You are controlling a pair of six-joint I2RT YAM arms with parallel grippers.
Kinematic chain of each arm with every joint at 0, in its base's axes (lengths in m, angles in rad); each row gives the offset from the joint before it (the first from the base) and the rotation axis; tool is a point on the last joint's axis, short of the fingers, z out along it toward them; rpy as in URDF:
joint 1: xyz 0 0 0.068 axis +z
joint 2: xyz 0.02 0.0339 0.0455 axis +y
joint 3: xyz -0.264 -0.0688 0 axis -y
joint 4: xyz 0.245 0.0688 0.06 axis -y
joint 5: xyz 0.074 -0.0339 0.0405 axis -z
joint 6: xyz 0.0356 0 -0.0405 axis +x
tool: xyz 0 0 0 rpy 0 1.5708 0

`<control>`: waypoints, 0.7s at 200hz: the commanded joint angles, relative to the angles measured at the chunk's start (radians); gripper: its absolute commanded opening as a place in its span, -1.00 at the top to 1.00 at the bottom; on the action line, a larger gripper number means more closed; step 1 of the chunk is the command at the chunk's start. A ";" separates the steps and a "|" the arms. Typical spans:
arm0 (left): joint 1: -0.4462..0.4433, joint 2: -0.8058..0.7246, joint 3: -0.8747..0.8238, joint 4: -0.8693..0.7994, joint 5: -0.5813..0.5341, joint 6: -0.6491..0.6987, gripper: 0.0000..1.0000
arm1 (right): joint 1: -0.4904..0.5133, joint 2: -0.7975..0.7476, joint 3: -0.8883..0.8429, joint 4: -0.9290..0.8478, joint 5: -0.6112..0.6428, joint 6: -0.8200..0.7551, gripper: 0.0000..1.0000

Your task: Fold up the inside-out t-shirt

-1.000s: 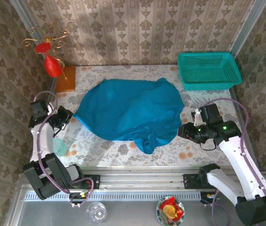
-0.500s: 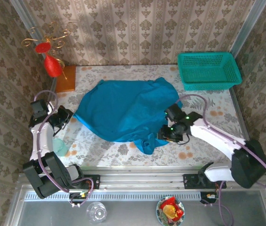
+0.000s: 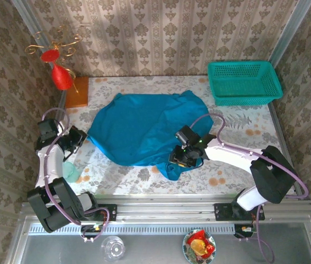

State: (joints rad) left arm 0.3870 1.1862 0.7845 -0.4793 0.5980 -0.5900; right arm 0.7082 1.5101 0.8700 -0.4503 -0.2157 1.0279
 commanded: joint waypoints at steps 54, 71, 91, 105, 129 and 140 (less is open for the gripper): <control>-0.003 -0.027 0.007 -0.002 0.022 0.017 1.00 | -0.012 -0.135 -0.019 -0.112 0.104 0.009 1.00; -0.003 -0.027 0.026 0.012 0.037 0.002 1.00 | -0.060 -0.196 0.011 -0.160 0.133 -0.038 1.00; -0.007 -0.014 0.071 0.059 0.095 -0.041 1.00 | -0.192 -0.241 0.074 -0.183 0.120 -0.122 1.00; -0.020 0.010 0.122 0.106 0.108 -0.076 1.00 | -0.300 -0.234 0.165 -0.197 0.097 -0.199 1.00; -0.057 0.071 0.249 0.187 0.124 -0.143 1.00 | -0.431 -0.149 0.416 -0.251 0.076 -0.330 1.00; -0.073 0.108 0.329 0.229 0.144 -0.182 1.00 | -0.486 -0.087 0.550 -0.281 0.032 -0.357 1.00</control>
State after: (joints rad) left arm 0.3439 1.2419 0.9623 -0.3958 0.6758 -0.6746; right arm 0.3138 1.3365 1.1816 -0.6617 -0.1383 0.8246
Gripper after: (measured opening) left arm 0.062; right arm 0.065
